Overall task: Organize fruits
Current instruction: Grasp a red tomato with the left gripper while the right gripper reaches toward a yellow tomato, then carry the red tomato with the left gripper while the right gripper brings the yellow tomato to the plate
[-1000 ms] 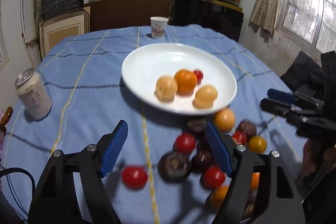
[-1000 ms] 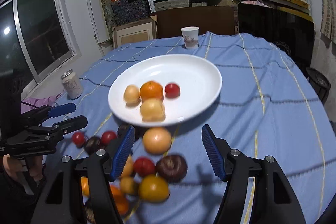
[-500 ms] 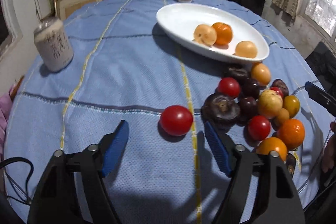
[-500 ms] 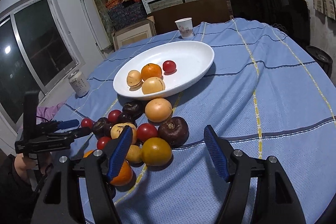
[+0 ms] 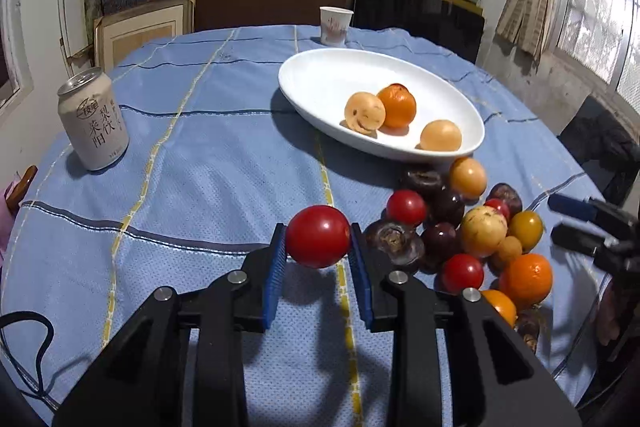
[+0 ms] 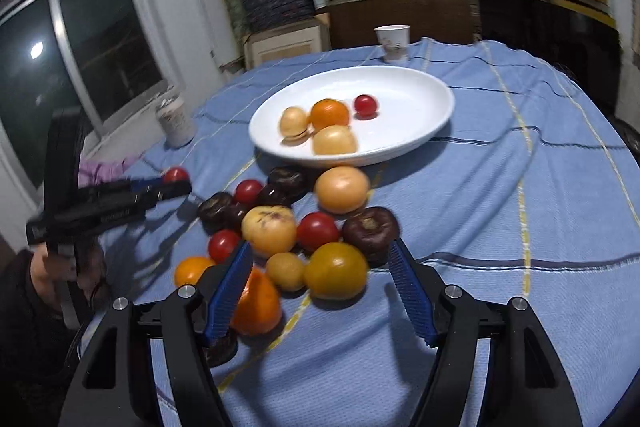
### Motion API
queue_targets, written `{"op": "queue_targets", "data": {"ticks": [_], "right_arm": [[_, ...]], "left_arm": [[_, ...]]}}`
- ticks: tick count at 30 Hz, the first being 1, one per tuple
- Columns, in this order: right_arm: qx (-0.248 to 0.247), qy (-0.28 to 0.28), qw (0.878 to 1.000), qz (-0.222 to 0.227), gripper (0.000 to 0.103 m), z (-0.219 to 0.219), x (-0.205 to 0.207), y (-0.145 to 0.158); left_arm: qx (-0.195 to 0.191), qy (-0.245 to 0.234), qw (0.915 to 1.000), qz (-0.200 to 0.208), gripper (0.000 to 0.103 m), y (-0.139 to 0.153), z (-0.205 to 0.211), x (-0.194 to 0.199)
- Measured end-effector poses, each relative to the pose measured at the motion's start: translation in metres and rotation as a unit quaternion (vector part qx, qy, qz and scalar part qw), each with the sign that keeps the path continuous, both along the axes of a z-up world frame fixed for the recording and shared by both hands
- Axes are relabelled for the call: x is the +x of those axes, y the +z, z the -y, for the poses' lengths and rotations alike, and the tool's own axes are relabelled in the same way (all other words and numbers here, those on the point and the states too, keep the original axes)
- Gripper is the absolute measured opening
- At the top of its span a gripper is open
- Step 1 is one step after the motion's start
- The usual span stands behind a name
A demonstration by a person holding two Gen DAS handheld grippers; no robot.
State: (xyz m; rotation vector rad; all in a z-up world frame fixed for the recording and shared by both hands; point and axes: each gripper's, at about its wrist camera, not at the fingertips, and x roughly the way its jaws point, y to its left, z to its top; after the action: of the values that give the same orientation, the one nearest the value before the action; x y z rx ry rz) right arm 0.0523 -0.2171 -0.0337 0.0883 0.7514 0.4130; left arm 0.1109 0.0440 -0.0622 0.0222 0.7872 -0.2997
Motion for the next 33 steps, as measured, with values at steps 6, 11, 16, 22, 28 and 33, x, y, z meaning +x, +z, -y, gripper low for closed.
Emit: {"op": "queue_targets", "data": {"ticks": [6,11,16,22,28,33], "right_arm": [[-0.008,-0.012,1.000,-0.020,0.070,-0.001,0.003,-0.004],[0.008,-0.027,0.999,-0.047,0.049,0.008,0.009,-0.011],[0.001,-0.027,0.997,-0.077,0.048,0.005,0.017,-0.020],[0.005,-0.027,0.996,-0.081,0.038,0.003,0.021,-0.022],[0.021,-0.034,0.997,-0.064,0.038,0.009,0.015,-0.017],[0.040,-0.050,0.996,-0.055,0.038,0.018,0.012,-0.011]], "left_arm": [[-0.017,-0.002,0.9997,-0.018,0.030,-0.001,-0.002,0.006],[-0.020,-0.005,0.9997,-0.016,0.030,-0.002,-0.002,0.005],[-0.016,-0.009,0.9997,-0.014,0.030,-0.002,0.000,0.004],[-0.015,-0.010,0.9998,-0.011,0.030,-0.001,0.000,0.003],[-0.018,-0.008,0.9998,-0.009,0.030,0.001,-0.001,0.001],[-0.018,-0.010,0.9998,0.006,0.030,0.006,-0.002,-0.004]]}}
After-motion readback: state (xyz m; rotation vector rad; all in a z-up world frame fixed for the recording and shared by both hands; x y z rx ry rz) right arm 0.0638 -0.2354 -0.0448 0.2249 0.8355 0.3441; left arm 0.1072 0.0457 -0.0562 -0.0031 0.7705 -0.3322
